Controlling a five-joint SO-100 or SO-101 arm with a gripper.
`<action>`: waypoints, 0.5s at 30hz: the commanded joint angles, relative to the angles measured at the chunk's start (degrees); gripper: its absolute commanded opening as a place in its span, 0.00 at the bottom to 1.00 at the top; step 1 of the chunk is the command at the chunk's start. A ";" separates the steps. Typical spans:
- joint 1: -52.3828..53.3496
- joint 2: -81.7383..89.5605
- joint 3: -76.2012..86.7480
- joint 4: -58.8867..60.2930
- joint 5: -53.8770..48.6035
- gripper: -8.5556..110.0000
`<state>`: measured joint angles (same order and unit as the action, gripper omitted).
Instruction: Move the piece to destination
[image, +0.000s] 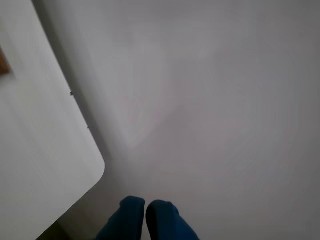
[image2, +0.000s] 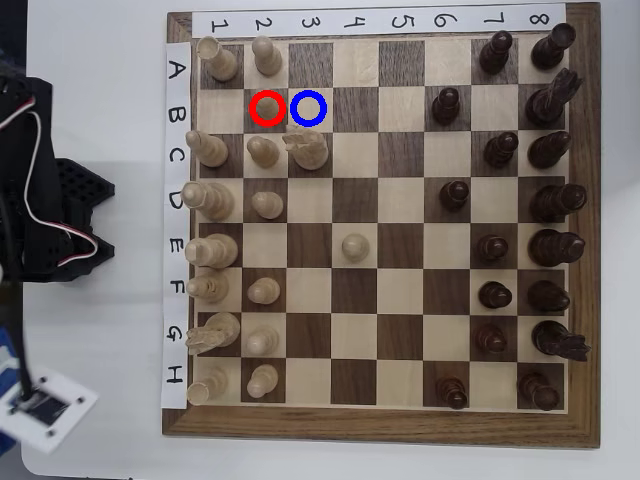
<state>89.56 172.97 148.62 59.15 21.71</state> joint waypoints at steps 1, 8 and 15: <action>-5.10 -11.60 -32.26 6.06 13.62 0.07; -13.45 -26.72 -62.58 24.79 27.51 0.07; -24.87 -34.80 -81.91 31.46 43.15 0.07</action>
<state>75.32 149.41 98.88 81.74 48.43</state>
